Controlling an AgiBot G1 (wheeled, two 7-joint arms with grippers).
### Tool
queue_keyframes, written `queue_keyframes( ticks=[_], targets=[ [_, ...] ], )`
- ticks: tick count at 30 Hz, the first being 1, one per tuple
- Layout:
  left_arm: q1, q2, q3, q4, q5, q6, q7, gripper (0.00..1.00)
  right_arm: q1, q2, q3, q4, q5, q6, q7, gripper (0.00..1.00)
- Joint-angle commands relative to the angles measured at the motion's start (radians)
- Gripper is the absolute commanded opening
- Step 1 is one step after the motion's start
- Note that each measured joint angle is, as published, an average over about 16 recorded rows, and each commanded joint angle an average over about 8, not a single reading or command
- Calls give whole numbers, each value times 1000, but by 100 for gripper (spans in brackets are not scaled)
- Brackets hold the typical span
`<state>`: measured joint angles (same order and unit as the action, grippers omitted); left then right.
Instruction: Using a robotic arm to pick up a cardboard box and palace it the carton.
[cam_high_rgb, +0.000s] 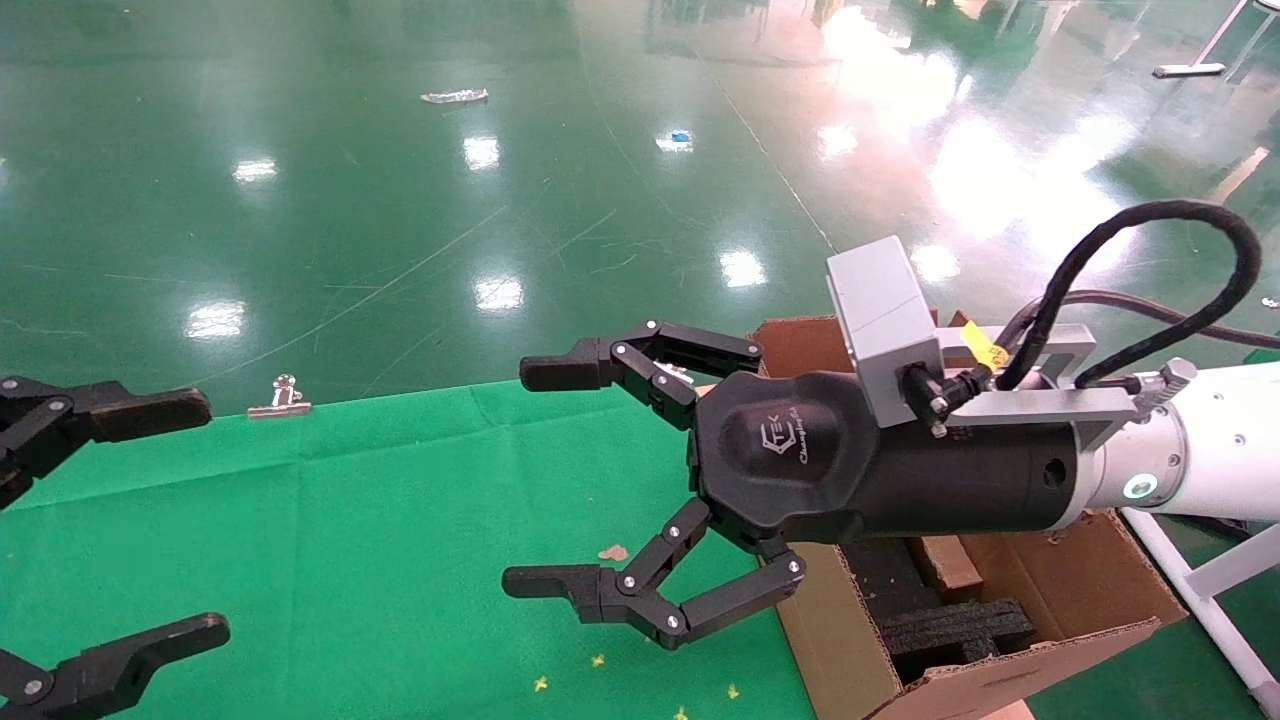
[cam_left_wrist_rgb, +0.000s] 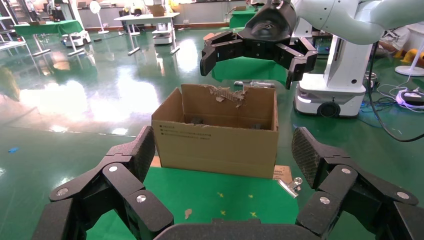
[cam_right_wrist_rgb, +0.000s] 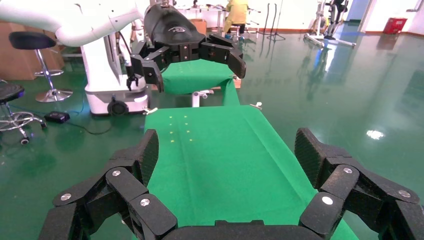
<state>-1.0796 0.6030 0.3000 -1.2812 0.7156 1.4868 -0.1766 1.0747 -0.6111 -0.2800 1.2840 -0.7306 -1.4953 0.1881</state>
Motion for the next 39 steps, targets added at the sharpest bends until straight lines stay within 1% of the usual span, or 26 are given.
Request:
queue_keyframes(
  ticks=[1,39],
  targets=[
    [0,0,0,0,0,0,0,100,0,0,0,0,0,0,0,100],
    [0,0,0,0,0,0,0,100,2,0,-2,-1,-1,1,1,100]
  ],
)
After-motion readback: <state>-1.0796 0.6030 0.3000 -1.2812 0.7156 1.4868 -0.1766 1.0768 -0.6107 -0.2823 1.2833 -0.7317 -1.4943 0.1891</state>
